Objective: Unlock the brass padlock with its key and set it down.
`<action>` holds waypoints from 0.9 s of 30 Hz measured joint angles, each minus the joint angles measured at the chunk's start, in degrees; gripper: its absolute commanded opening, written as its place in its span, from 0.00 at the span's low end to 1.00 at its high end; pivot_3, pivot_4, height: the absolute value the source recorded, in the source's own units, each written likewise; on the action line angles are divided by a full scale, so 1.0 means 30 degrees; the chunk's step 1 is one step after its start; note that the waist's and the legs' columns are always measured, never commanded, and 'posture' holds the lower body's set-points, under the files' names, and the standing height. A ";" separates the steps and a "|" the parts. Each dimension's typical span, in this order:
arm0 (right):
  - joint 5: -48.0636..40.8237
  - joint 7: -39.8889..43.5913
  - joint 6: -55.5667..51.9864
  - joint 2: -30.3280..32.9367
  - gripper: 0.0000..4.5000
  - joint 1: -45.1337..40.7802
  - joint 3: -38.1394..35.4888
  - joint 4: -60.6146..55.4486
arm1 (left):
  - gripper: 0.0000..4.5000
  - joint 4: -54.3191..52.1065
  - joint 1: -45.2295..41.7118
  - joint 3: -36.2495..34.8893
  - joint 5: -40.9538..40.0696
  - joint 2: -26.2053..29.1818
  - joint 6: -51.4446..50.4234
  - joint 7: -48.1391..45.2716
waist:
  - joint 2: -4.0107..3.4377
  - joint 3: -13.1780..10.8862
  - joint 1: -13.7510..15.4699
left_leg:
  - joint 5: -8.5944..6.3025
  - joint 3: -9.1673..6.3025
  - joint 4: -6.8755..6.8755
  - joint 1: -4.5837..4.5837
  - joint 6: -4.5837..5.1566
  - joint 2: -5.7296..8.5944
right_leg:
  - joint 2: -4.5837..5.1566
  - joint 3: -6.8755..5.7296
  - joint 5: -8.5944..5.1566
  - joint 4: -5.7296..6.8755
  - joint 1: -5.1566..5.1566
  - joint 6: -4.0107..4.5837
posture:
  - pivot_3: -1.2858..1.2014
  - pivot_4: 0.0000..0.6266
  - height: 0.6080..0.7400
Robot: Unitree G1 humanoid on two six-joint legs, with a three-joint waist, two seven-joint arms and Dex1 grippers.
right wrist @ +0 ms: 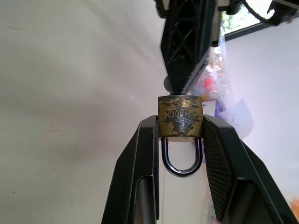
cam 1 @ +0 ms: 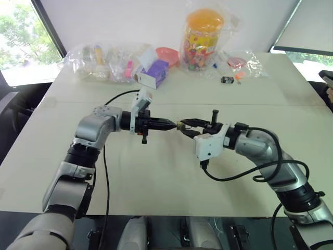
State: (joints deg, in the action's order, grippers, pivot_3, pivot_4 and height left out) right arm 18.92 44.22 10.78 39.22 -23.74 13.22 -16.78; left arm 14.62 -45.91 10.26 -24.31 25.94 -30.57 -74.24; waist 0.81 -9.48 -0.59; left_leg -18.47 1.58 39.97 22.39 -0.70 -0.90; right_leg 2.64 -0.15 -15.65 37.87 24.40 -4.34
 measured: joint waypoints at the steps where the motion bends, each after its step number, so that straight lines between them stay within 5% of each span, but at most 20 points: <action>1: -0.0200 0.0203 -0.0225 -0.0057 0.16 0.0045 0.0003 -0.0029 | 0.02 -0.0056 0.0012 0.0064 0.0275 -0.0004 0.0716 0.0000 | 0.0000 0.0000 0.0002 | 0.0000 0.0000 0.0001 0.0000 0.0000 0.0000 | 0.0001 0.0000 0.0000 0.0001 0.0000 0.0000 | 0.52 0.24 1.00; 9: -0.1749 0.1641 -0.2092 -0.0301 0.16 0.0029 0.0003 -0.0278 | 0.02 -0.0647 0.0977 0.0405 0.2010 0.0011 0.4818 -0.0377 | 0.0000 0.0000 -0.0005 | -0.0002 -0.0001 0.0002 -0.0001 0.0004 -0.0001 | -0.0001 0.0000 0.0000 0.0006 0.0000 0.0001 | 0.52 0.24 1.00; 27: -0.1925 0.1875 -0.1768 -0.0486 0.16 -0.0423 0.0022 0.0044 | 0.02 -0.1697 0.0958 -0.0073 0.0776 0.0354 0.0198 0.0011 | 0.0000 0.0000 -0.0014 | -0.0011 -0.0002 0.0012 -0.0001 0.0019 0.0000 | -0.0001 -0.0003 0.0000 0.0020 0.0001 0.0000 | 0.52 0.24 1.00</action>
State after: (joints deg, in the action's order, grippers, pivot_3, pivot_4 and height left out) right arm 13.15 49.84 5.48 37.76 -25.01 13.29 -16.65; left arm 9.53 -43.04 10.04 -21.99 27.00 -29.98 -74.20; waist 0.81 -9.48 -0.63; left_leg -18.50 1.58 40.00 22.38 -0.65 -0.90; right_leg 2.64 -0.16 -15.66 37.93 24.40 -4.34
